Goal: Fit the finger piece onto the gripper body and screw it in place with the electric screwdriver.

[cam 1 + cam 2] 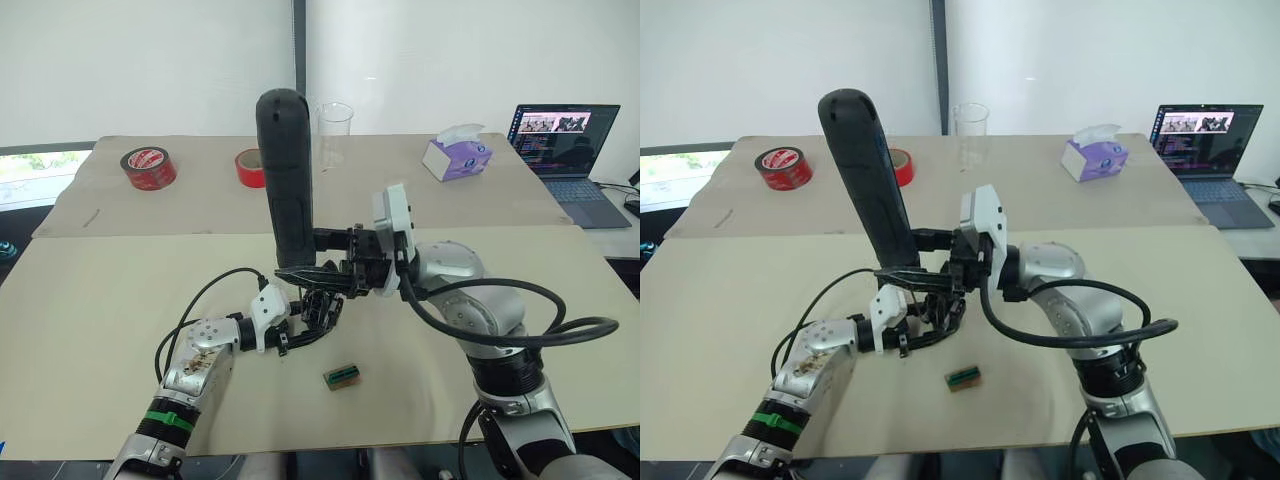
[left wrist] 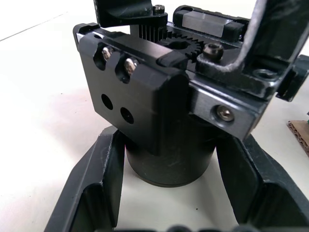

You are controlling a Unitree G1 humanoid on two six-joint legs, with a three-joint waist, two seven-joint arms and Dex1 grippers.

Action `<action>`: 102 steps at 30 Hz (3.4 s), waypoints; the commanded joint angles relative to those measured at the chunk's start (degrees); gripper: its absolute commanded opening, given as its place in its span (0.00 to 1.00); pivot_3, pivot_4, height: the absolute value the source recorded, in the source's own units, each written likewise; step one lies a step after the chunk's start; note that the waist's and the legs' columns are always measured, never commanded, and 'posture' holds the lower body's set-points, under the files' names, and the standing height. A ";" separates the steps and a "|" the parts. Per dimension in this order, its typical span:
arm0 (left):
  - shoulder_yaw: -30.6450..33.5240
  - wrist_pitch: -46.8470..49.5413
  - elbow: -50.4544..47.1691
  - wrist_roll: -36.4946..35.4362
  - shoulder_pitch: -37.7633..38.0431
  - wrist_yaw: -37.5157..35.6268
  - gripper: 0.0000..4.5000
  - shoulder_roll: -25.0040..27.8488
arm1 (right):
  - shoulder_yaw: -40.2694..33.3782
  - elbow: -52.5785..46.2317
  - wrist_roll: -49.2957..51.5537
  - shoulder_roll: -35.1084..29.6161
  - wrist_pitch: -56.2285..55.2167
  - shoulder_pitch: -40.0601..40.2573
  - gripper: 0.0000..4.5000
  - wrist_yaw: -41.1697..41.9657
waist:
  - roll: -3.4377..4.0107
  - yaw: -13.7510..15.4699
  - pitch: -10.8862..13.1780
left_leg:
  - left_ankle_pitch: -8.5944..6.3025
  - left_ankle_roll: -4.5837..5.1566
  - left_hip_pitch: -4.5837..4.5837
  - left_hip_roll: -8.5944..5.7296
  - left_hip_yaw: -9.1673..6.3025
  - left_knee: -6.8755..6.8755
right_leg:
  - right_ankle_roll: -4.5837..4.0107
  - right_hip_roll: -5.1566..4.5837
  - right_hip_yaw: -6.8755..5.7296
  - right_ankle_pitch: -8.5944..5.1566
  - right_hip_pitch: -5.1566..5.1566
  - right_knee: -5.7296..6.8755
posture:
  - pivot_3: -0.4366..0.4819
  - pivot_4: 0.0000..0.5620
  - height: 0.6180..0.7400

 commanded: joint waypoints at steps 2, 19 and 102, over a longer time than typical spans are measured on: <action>-2.48 2.45 1.73 1.38 1.56 -0.72 0.50 0.37 | -1.97 -2.80 1.66 -0.16 -0.61 -1.39 0.43 -0.11 | 0.00 0.00 0.00 | 0.00 0.00 0.00 0.00 0.00 -0.01 | 0.00 -0.01 0.00 0.00 0.00 -0.01 | 0.48 0.27 1.00; -2.52 2.24 2.12 1.58 1.48 -0.76 0.50 0.52 | -0.48 -1.94 -1.45 -0.86 -2.48 -0.08 0.43 0.79 | 0.00 0.02 0.00 | 0.00 0.00 -0.01 0.00 0.00 0.00 | -0.01 -0.02 -0.01 0.00 0.00 -0.01 | 0.48 0.27 1.00; -2.46 2.24 2.34 1.52 1.83 -0.83 0.50 0.73 | 0.66 1.33 -4.94 0.94 -4.70 3.62 0.43 0.35 | 0.01 -0.02 0.00 | 0.00 -0.01 0.00 -0.01 -0.01 -0.04 | -0.09 -0.18 -0.12 -0.05 -0.01 -0.03 | 0.48 0.27 1.00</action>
